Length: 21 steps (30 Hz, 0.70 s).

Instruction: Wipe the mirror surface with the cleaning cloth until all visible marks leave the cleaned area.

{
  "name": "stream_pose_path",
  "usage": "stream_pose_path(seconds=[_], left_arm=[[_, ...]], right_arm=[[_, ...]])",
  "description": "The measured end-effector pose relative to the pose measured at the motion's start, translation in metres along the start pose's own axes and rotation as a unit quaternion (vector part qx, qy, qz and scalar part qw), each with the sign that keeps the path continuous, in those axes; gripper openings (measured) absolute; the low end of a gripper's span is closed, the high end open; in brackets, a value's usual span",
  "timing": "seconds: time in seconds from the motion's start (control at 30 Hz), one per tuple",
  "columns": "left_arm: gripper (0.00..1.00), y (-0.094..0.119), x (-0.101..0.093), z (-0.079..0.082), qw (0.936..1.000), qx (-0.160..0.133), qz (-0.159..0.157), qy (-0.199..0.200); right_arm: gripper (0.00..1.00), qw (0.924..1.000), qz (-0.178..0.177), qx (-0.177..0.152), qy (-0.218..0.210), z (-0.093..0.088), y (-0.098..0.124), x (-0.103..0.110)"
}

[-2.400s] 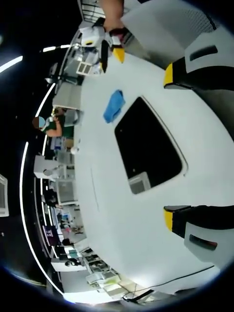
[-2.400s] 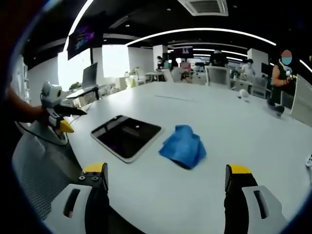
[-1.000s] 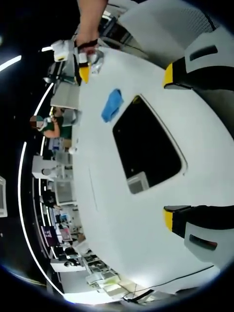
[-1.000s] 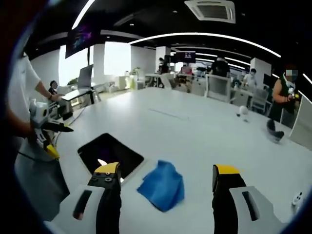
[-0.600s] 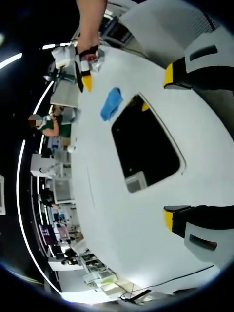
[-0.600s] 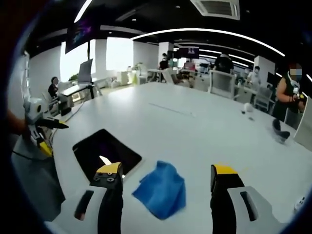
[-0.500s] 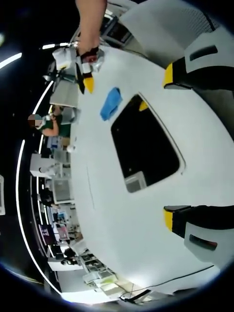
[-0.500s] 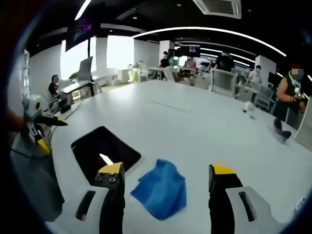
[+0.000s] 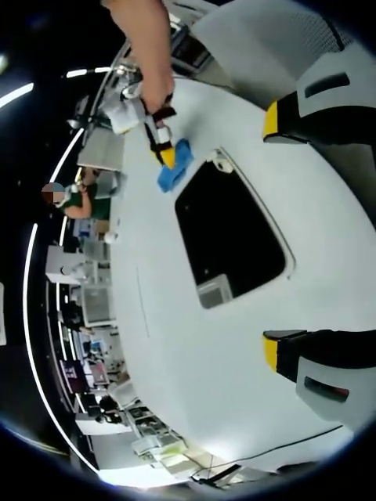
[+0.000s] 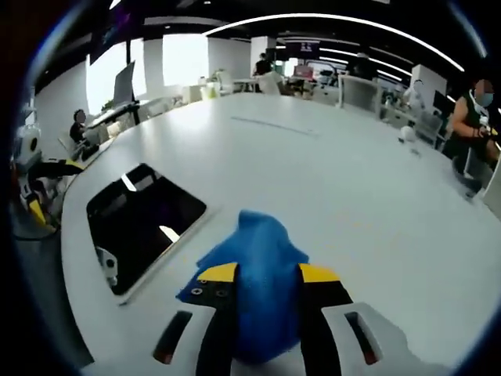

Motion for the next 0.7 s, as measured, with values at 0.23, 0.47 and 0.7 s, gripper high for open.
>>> stream_pose_path(seconds=[0.23,0.47,0.7], left_arm=[[1.0,0.0,0.001,-0.001,1.0,0.002,0.004,0.004],[1.0,-0.001,0.001,0.0,1.0,0.002,0.004,0.003],[1.0,-0.003,0.002,0.001,1.0,0.0,0.004,0.002]], right_arm=[[0.03,0.9996,-0.024,0.01,-0.008,-0.001,-0.004,-0.004],[0.02,0.9994,-0.033,0.006,-0.006,0.007,0.001,-0.01],[0.02,0.9987,-0.041,0.004,-0.031,0.023,0.013,-0.018]])
Point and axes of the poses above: the point that each gripper's makers call its tool centre point, and the gripper's own axes: y roughly backward along the fingers, x roughly to its left, z roughly out of its top, the point moved 6 cm from there along y, roughly backward along the fingers, and after that the axes turned 4 degrees about -z, right-handed, at the moved point
